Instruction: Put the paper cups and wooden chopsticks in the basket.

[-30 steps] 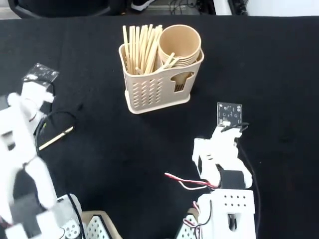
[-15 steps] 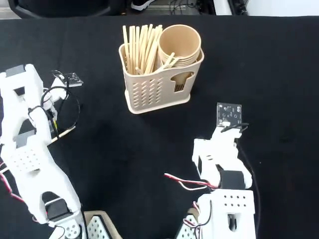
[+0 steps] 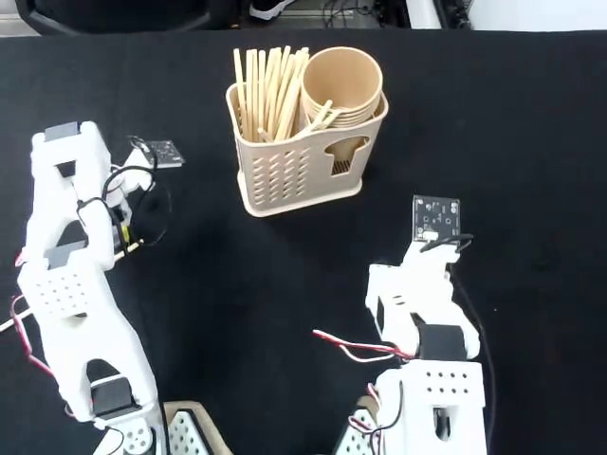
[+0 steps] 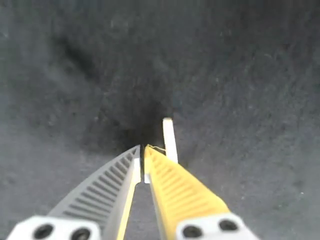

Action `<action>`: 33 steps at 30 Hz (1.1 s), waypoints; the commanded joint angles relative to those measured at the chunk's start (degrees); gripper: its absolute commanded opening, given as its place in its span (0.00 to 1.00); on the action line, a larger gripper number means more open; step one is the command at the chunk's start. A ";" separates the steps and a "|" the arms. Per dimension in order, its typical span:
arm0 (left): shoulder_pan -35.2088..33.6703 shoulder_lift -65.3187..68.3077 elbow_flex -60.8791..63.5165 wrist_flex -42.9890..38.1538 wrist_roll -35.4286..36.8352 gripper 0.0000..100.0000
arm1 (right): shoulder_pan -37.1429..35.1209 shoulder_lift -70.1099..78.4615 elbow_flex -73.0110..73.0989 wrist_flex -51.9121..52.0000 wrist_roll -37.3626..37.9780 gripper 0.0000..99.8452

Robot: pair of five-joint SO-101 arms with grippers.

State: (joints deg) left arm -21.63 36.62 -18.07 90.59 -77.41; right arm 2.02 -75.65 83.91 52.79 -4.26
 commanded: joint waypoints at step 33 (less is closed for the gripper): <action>2.42 2.81 -1.01 -1.93 10.81 0.15 | 0.18 -0.48 -0.40 0.00 -0.26 0.21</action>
State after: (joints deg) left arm -18.99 38.90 -19.82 91.47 -66.77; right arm 2.02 -75.65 83.91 52.79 -4.26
